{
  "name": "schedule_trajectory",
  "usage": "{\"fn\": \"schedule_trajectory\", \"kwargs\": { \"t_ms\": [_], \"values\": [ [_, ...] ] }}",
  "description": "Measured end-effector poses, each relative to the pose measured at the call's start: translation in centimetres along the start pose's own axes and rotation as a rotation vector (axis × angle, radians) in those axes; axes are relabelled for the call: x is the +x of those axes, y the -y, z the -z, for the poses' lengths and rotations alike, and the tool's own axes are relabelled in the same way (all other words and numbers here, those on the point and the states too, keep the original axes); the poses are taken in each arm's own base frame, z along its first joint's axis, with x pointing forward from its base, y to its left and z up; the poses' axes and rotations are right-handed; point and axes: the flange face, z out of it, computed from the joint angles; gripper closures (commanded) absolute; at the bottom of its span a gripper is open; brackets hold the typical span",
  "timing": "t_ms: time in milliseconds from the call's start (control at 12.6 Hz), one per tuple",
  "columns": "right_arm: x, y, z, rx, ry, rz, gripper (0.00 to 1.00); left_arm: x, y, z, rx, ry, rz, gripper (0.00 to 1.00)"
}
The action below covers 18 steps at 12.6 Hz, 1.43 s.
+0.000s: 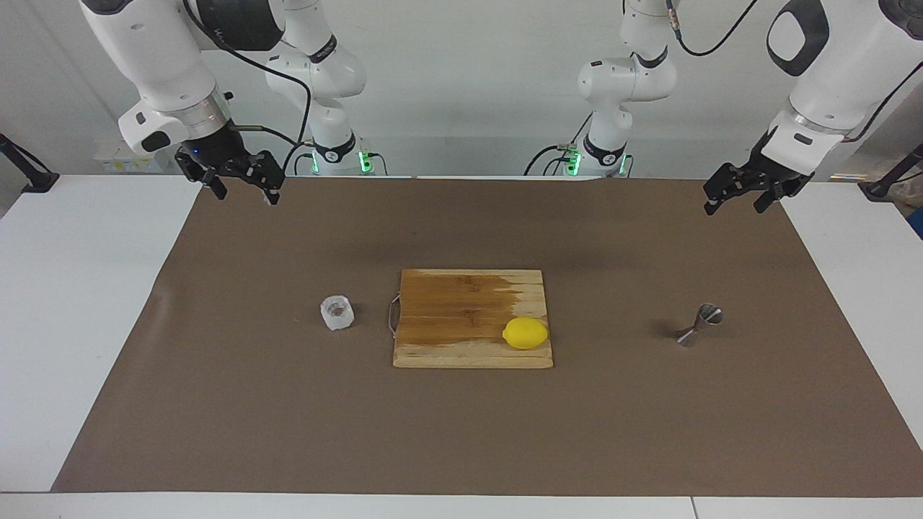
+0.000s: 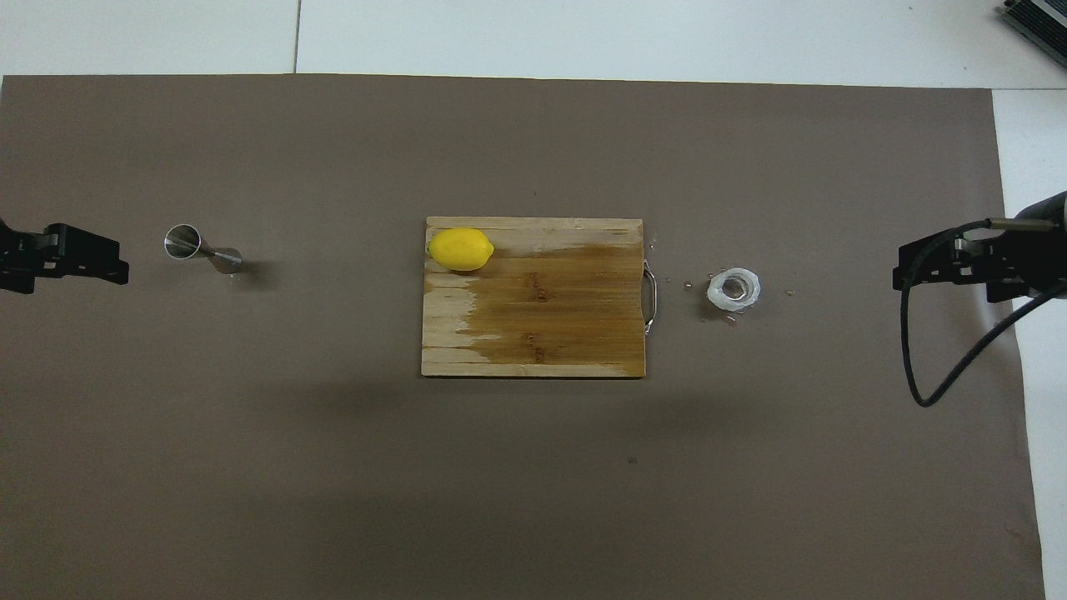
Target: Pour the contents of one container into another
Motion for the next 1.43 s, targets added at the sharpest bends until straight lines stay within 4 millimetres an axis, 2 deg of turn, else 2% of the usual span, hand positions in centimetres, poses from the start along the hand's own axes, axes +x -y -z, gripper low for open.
{"fn": "schedule_trajectory", "kwargs": {
  "t_ms": [238, 397, 635, 874, 1112, 1350, 1430],
  "values": [
    [0.0, 0.0, 0.0, 0.0, 0.0, 0.0, 0.0, 1.4, 1.3, -1.9, -0.053, 0.035, 0.161, 0.0],
    [0.0, 0.0, 0.0, 0.0, 0.0, 0.0, 0.0, 3.4, 2.4, -3.5, -0.063, 0.06, 0.253, 0.0],
    [0.0, 0.0, 0.0, 0.0, 0.0, 0.0, 0.0, 6.9, 2.4, -5.4, -0.121, 0.09, 0.44, 0.0],
    [0.0, 0.0, 0.0, 0.0, 0.0, 0.0, 0.0, 8.8, 4.2, -7.0, -0.197, 0.131, 0.606, 0.0],
    [0.0, 0.0, 0.0, 0.0, 0.0, 0.0, 0.0, 10.7, 4.9, -8.3, -0.217, 0.156, 0.72, 0.0],
    [0.0, 0.0, 0.0, 0.0, 0.0, 0.0, 0.0, 13.8, 5.8, -12.2, -0.226, 0.212, 0.882, 0.0],
    [0.0, 0.0, 0.0, 0.0, 0.0, 0.0, 0.0, 14.8, 6.8, -13.6, -0.259, 0.245, 0.962, 0.0]
  ]
}}
